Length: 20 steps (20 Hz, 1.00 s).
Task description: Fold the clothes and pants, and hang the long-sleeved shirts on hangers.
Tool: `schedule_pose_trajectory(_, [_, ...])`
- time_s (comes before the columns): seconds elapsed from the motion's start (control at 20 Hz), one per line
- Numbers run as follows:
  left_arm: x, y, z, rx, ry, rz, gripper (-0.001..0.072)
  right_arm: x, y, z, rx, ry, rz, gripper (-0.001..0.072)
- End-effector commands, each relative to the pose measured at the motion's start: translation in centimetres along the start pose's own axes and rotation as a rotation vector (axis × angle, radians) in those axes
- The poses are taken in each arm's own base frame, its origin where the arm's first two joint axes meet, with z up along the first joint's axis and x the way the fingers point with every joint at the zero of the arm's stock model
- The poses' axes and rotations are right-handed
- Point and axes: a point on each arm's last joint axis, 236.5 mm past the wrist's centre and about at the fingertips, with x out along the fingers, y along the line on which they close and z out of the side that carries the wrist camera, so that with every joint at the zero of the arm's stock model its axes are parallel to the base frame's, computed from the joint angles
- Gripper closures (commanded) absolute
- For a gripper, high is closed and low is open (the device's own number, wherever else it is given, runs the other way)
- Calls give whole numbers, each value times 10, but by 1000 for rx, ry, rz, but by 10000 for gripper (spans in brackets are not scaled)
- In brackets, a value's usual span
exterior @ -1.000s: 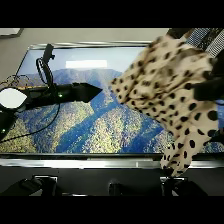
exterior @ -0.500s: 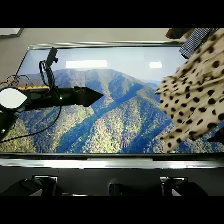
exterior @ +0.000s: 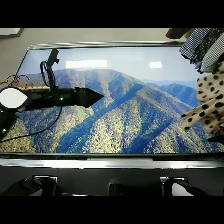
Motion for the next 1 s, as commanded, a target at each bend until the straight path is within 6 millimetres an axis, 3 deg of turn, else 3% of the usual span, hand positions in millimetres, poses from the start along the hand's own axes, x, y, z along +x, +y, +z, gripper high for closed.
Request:
schedule_pose_trajectory(0.0, [2,2,-1,-3,5,2,175,26,6,32,36,-118,41,700])
schedule_pose_trajectory(0.2, [3,3,-1,-5,7,4,175,23,7,76,94,-310,49,700])
schedule_pose_trajectory(0.35, [3,3,-1,-5,7,3,175,16,-2,96,138,-405,24,700])
schedule_pose_trajectory(0.65, [3,3,-1,-5,7,4,175,27,-12,101,207,-447,-13,700])
schedule_pose_trajectory(0.8, [3,3,-1,-5,6,3,175,41,-37,105,371,-439,3,700])
schedule_pose_trajectory(0.95, [3,4,-1,-5,6,4,174,43,-52,122,463,-467,70,700])
